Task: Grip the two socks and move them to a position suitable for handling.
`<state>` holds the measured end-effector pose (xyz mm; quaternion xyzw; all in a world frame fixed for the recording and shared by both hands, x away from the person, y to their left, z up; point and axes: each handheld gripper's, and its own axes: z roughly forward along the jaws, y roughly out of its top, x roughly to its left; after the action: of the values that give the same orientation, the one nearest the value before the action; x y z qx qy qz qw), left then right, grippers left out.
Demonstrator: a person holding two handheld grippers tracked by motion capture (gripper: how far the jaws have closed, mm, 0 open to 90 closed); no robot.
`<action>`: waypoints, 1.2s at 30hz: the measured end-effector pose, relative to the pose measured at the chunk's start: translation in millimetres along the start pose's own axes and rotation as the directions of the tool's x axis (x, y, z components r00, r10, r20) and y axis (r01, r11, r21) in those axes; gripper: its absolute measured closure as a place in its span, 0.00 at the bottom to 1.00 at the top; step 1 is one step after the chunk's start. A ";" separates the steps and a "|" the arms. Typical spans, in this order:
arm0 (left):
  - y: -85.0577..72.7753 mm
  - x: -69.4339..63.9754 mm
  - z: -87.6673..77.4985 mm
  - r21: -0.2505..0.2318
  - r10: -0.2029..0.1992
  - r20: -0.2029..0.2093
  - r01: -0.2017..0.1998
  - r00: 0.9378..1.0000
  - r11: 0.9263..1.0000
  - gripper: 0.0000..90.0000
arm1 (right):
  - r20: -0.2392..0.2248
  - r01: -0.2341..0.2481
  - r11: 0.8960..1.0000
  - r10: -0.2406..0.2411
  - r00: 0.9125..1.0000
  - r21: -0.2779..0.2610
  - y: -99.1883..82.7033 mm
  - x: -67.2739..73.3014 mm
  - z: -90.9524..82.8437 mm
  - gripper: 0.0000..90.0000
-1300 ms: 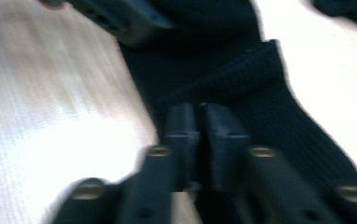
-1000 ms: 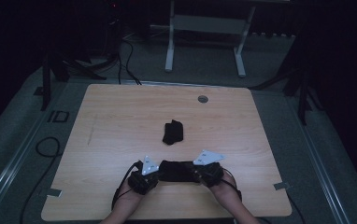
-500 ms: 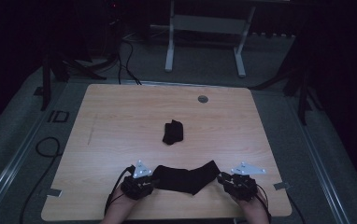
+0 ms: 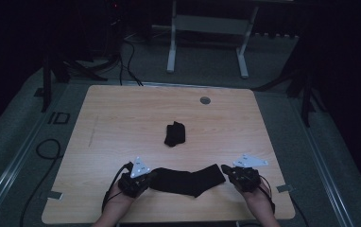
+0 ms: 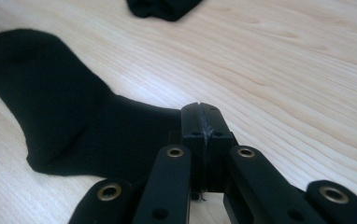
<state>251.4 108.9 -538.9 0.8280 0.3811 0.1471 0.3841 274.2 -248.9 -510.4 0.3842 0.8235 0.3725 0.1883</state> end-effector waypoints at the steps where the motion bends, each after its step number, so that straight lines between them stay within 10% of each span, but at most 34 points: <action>1: 1.0 1.0 5.1 0.012 0.002 0.008 -0.003 1.000 1.000 1.00 | -0.007 0.013 1.000 -0.013 1.000 0.007 1.7 1.7 4.7 1.00; 12: -4.7 14.0 30.8 0.086 -0.010 0.015 0.009 1.000 0.996 1.00 | -0.051 0.073 0.988 -0.066 0.996 0.133 -12.0 -1.3 53.0 0.99; 26: -17.1 -2.5 24.5 0.048 0.041 0.081 -0.045 0.996 0.998 0.99 | -0.027 0.052 0.992 -0.049 0.998 0.119 -35.7 5.8 28.5 0.96; 36: -15.5 2.5 27.1 0.043 0.004 0.095 -0.008 0.995 0.999 0.99 | -0.039 0.018 0.992 -0.013 0.999 0.123 -38.2 7.3 24.9 0.93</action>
<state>259.6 102.9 -568.6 0.8434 0.3631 0.1004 0.3832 265.6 -247.9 -555.9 0.3815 0.8514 0.3267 0.1514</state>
